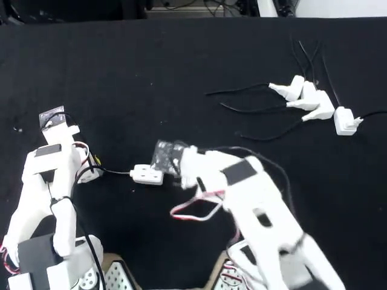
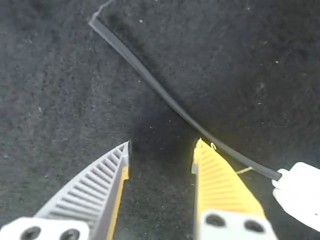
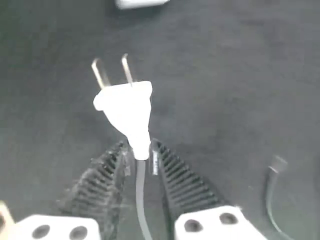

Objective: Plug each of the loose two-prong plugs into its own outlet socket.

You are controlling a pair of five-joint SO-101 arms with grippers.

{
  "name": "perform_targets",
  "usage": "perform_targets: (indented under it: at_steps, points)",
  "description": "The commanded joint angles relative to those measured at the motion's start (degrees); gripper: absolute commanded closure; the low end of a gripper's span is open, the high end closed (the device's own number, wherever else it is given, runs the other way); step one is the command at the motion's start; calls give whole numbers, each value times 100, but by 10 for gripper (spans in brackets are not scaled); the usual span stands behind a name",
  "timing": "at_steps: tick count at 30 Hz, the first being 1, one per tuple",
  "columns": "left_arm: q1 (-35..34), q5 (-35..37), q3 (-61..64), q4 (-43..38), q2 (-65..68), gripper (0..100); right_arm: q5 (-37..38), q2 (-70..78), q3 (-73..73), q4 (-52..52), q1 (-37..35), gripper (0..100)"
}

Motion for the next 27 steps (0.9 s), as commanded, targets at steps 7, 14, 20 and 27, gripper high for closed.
perform_targets:
  at_steps: [7,14,20,27]
  points:
    - [13,343,435,-9,-1925,794,-1820,-1033,66,-1196,-958,988]
    - [22,475,1358,-229,-4062,794,-2532,4,40,-2426,-1398,988]
    - [22,484,1895,-264,-5257,794,-2567,1059,31,-3182,-1881,988]
    - [13,457,2334,-264,-6330,794,-2576,1859,31,-3807,-1873,988]
